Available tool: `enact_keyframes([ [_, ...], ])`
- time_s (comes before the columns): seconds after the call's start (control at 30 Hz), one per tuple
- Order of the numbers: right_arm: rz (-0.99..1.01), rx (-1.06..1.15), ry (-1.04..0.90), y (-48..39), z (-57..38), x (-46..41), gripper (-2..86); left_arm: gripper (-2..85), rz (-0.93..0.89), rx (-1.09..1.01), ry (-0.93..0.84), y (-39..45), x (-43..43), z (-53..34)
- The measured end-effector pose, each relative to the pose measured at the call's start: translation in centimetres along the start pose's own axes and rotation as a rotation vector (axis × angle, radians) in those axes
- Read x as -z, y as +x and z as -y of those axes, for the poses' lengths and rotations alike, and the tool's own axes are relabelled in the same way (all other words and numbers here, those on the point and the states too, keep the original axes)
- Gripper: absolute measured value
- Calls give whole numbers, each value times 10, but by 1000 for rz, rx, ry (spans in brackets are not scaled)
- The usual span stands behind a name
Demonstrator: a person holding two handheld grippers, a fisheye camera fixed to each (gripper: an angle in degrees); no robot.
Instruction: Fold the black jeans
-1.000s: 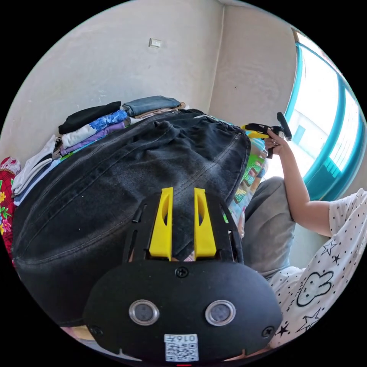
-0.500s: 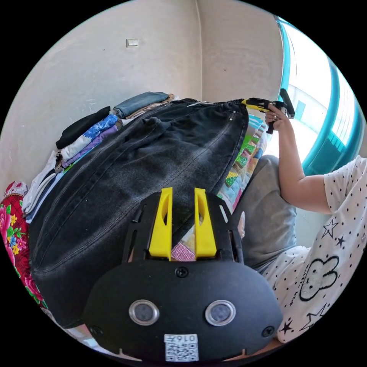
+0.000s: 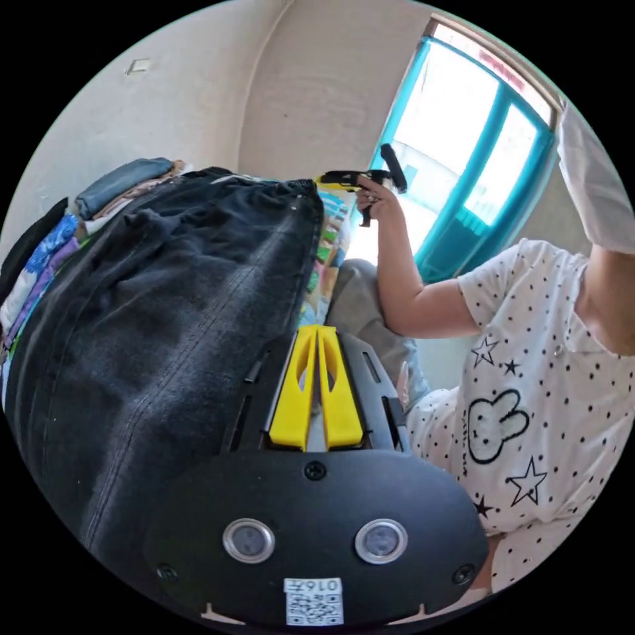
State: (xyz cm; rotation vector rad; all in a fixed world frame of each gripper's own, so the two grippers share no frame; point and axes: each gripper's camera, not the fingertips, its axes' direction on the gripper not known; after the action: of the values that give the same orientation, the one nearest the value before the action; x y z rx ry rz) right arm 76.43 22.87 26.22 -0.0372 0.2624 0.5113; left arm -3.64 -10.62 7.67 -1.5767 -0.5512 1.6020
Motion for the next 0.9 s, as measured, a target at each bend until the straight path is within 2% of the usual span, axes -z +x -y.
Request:
enact_keyframes([
  [0.03,21,2,28,-7,-2,8,45,3,-4,7,20,-2,3,4],
  [0.17,-88,-45,187,-36,-14,44,23,100,330,125,71,-22,22,37],
  [0.33,39,83,209,-83,-19,51,15,117,201,-24,-30,-7,-17,71],
  [0.43,83,142,161,-118,-15,40,11,106,302,-2,-123,-7,-52,84],
  [0.6,153,434,17,-235,-11,8,1,19,372,67,-84,-13,-61,95],
  [0.7,38,687,-73,-337,-29,-21,-3,6,351,76,-88,-17,-61,104],
  [0.77,-161,894,-53,-416,-58,-41,-4,9,335,57,-107,-14,-62,109],
  [0.83,-292,1009,-20,-463,-79,-53,-4,24,320,13,-144,-10,-66,115],
  [0.9,-332,1061,-32,-499,-91,-62,-5,59,314,-66,-194,-10,-72,123],
])
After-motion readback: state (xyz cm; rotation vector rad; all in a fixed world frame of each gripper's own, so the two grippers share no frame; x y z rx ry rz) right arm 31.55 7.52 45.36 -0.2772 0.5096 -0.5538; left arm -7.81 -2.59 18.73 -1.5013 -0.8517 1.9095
